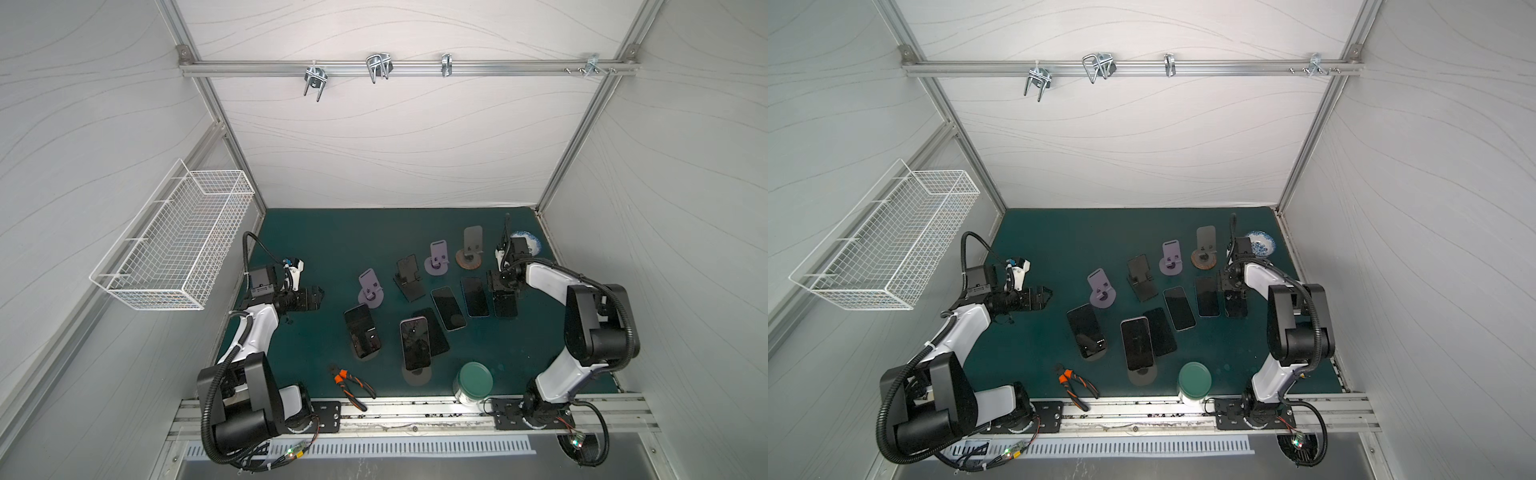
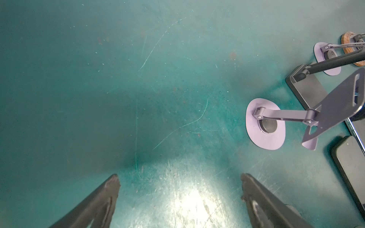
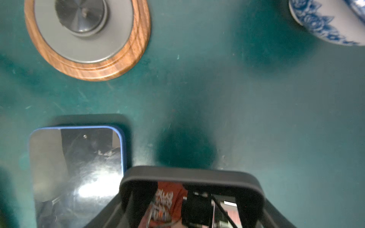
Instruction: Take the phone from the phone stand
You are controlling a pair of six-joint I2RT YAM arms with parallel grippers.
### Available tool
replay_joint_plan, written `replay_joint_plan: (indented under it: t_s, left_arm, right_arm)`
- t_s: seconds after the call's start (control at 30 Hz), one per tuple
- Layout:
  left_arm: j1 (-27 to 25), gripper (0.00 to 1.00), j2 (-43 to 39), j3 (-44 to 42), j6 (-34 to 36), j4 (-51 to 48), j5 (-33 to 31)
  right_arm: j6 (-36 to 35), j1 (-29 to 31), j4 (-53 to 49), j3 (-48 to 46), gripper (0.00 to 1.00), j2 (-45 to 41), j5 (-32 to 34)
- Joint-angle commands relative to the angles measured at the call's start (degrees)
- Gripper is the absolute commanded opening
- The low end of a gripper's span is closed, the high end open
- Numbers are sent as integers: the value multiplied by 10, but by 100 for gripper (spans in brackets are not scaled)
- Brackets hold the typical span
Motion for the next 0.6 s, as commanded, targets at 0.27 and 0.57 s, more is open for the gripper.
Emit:
replay_joint_plan:
  t_s: [0.27,0.57]
  left_arm:
    - [2,97,0,24,6,4,9]
    - [1,97,-1,23,6,5,10]
  right_arm:
    - [2,-5,1,10,62,72,-12]
    - [1,-4,-7,21,63,101,3]
